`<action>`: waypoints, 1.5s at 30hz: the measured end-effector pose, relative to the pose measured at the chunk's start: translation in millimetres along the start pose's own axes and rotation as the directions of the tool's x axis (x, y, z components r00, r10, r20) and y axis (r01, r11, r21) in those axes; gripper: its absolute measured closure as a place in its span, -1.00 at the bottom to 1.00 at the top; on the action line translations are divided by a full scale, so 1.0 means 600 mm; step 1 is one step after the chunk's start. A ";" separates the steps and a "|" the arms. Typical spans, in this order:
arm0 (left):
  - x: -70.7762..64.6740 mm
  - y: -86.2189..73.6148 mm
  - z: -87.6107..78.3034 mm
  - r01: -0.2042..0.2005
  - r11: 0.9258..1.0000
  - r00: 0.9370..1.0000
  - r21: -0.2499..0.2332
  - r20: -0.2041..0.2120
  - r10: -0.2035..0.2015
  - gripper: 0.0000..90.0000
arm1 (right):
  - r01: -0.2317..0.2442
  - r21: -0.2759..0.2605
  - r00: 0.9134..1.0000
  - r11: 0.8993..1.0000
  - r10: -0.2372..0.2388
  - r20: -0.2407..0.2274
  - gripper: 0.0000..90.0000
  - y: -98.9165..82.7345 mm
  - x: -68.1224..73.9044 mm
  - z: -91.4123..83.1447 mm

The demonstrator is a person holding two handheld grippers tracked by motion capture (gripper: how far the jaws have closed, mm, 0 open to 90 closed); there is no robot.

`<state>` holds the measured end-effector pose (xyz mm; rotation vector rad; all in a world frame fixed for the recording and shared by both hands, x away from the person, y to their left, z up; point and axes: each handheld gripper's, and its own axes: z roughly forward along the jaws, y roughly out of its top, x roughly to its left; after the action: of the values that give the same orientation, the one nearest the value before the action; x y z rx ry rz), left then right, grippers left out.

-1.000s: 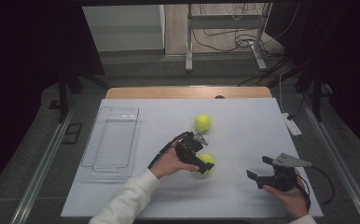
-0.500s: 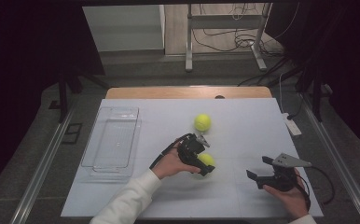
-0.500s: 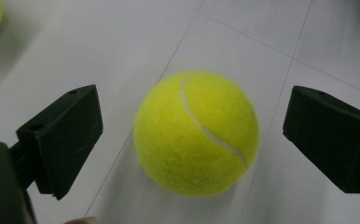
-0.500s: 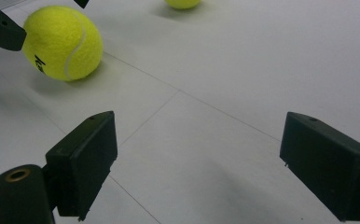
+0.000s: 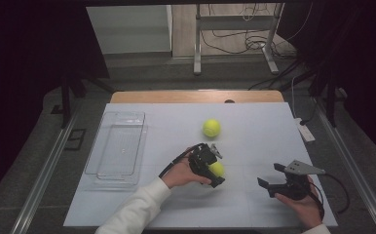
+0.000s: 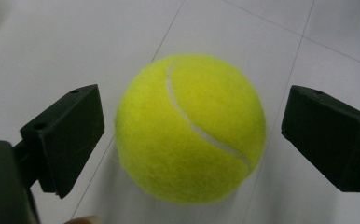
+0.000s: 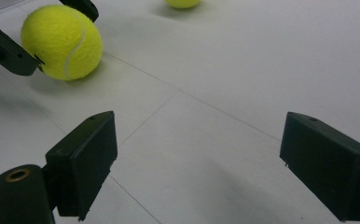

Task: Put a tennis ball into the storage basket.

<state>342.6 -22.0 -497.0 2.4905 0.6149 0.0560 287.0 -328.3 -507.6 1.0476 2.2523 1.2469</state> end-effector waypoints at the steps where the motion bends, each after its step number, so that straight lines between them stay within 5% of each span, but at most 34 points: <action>1: 0.000 0.000 0.001 -0.003 1.000 1.000 0.006 -0.005 0.003 -0.83 | 0.001 0.002 1.000 1.000 -0.001 0.002 -0.75 0.000 0.000 0.000; 6: 0.000 -0.002 0.003 0.006 1.000 0.998 0.005 -0.058 -0.006 -0.65 | 0.001 0.003 1.000 1.000 -0.001 0.002 -0.75 0.000 0.000 0.000; 9: 0.002 -0.003 -0.001 0.013 1.000 0.999 -0.009 -0.030 -0.014 -0.43 | 0.001 0.003 1.000 1.000 -0.001 0.002 -0.75 0.000 0.000 0.000; 27: 0.001 -0.004 -0.011 0.002 1.000 0.999 -0.019 -0.037 -0.003 -0.40 | -0.003 -0.004 1.000 1.000 0.003 0.003 -0.75 0.000 -0.001 -0.001; 45: 0.002 -0.004 -0.041 0.010 0.994 0.999 -0.105 -0.036 -0.014 -0.40 | -0.001 -0.002 1.000 1.000 0.001 0.007 -0.74 0.000 -0.001 -0.002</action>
<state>338.7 -7.0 -477.8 2.3890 0.6259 0.1272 286.7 -329.1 -506.9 1.0515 2.2447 1.2434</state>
